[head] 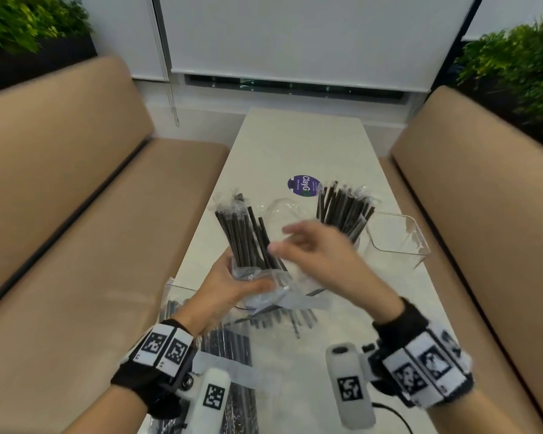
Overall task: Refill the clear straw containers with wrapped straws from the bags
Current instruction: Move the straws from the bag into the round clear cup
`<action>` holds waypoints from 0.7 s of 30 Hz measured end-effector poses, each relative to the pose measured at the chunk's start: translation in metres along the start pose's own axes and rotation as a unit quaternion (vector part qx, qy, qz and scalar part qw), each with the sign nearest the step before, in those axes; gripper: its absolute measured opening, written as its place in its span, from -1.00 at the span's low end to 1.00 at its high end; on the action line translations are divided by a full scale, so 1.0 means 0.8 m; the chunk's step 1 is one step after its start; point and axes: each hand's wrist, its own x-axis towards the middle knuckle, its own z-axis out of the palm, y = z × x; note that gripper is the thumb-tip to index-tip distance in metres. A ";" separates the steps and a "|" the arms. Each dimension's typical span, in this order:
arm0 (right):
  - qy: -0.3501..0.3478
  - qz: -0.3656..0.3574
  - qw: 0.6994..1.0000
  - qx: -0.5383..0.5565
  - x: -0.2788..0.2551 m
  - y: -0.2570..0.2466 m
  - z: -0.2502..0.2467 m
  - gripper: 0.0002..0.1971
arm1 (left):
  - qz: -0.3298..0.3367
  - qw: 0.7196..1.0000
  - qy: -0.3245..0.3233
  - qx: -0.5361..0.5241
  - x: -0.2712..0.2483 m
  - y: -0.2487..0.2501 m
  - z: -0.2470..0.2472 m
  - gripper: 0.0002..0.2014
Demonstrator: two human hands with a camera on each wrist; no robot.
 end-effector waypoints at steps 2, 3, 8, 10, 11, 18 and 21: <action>-0.062 -0.002 0.998 -0.031 -0.004 0.005 0.025 -0.40 | 0.021 0.999 -0.033 0.010 -0.001 0.004 0.007 -0.38; -0.054 -0.016 0.998 -0.020 -0.004 0.006 0.034 -0.42 | 0.029 0.998 -0.046 0.012 -0.001 0.004 0.009 -0.39; 0.015 -0.013 0.994 0.108 0.006 0.017 0.048 -0.63 | 0.044 0.997 -0.062 0.012 -0.001 -0.001 0.016 -0.39; 0.035 -0.007 0.987 0.154 0.007 0.017 0.047 -0.69 | 0.044 0.997 -0.066 0.018 -0.002 -0.002 0.018 -0.37; 0.049 -0.001 0.982 0.181 0.008 0.016 0.046 -0.70 | 0.048 0.996 -0.071 0.024 -0.002 -0.002 0.019 -0.35; 0.105 -0.012 0.966 0.237 0.012 0.014 0.029 -0.80 | 0.045 0.995 -0.077 0.039 -0.002 -0.002 0.018 -0.36; 0.123 -0.007 0.968 0.219 0.013 0.015 0.013 -0.92 | 0.032 0.997 -0.067 0.034 0.001 -0.005 0.016 -0.32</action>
